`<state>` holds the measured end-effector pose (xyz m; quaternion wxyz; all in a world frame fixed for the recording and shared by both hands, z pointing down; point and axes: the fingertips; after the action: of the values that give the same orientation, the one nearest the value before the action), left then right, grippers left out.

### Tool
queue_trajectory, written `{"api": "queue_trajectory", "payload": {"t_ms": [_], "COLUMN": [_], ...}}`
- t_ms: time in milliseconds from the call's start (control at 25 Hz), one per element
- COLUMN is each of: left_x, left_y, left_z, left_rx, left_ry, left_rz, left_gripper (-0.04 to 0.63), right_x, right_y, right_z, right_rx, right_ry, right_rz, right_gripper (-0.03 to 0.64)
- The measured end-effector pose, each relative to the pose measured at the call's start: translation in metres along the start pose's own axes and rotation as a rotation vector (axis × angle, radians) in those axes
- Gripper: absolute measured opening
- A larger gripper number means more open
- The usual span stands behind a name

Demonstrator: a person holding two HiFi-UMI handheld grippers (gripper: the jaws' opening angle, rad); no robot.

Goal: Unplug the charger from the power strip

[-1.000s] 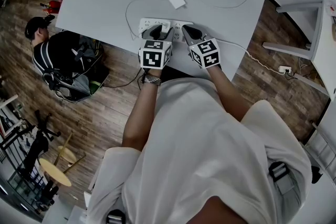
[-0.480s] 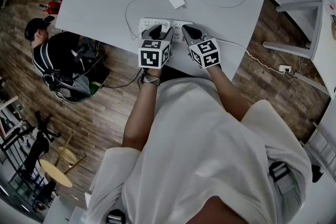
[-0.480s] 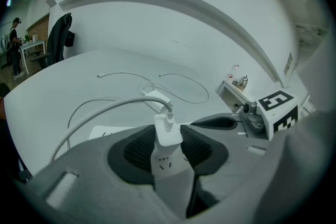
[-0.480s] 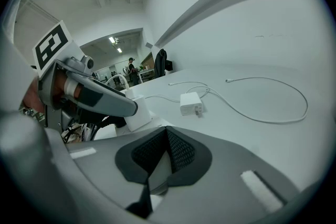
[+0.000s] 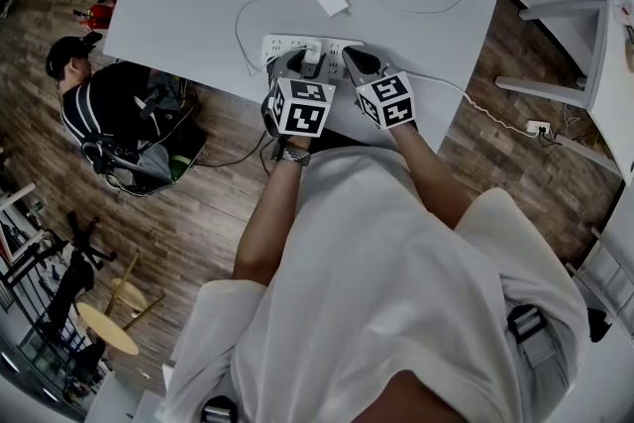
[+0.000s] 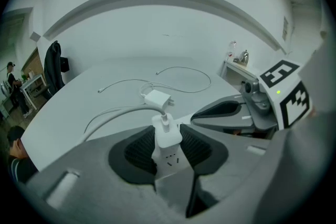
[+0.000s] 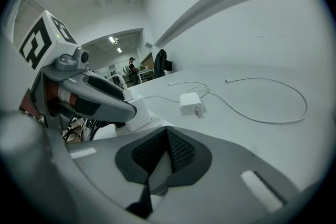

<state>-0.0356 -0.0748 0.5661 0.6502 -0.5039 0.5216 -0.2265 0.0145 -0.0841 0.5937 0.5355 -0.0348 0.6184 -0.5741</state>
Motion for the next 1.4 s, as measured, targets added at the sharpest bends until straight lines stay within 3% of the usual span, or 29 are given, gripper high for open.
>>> {"api": "queue_trajectory", "payload": {"t_ms": [240, 600, 880, 1160, 1280, 1400], "left_x": [-0.0011, 0.001, 0.0007, 0.0028, 0.0027, 0.0026], "left_y": [-0.0009, -0.0007, 0.0005, 0.0015, 0.0016, 0.0012], "left_z": [0.0015, -0.0019, -0.0057, -0.0067, -0.0072, -0.005], "left_rx": [0.031, -0.055, -0.17, -0.218, -0.218, -0.169], "left_ry": [-0.046, 0.067, 0.219, 0.273, 0.271, 0.206], "left_rz": [-0.014, -0.001, 0.025, 0.039, 0.041, 0.019], "left_gripper": [0.155, 0.153, 0.156, 0.156, 0.156, 0.156], "right_x": [-0.001, -0.0006, -0.0013, -0.001, -0.0009, -0.0013], "right_y": [0.0, -0.0004, -0.0011, -0.0007, -0.0012, -0.0007], "right_z": [0.0001, 0.0009, 0.0, 0.0006, 0.0004, 0.0009], "right_rx": [-0.003, 0.001, 0.003, 0.004, 0.004, 0.005], "right_ry": [-0.001, -0.003, -0.003, -0.005, -0.005, -0.006], "right_rz": [0.002, 0.0, 0.0, 0.001, 0.001, 0.001], "right_gripper": [0.002, 0.002, 0.002, 0.002, 0.002, 0.002]}}
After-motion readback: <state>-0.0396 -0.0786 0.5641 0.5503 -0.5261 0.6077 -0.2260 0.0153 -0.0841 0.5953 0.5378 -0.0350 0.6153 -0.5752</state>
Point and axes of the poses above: the fingertips, and each gripper's own axes: y backward along the fingers, z to its right, x out of its top, and after that the axes turned 15 degrees about -z, right-handed
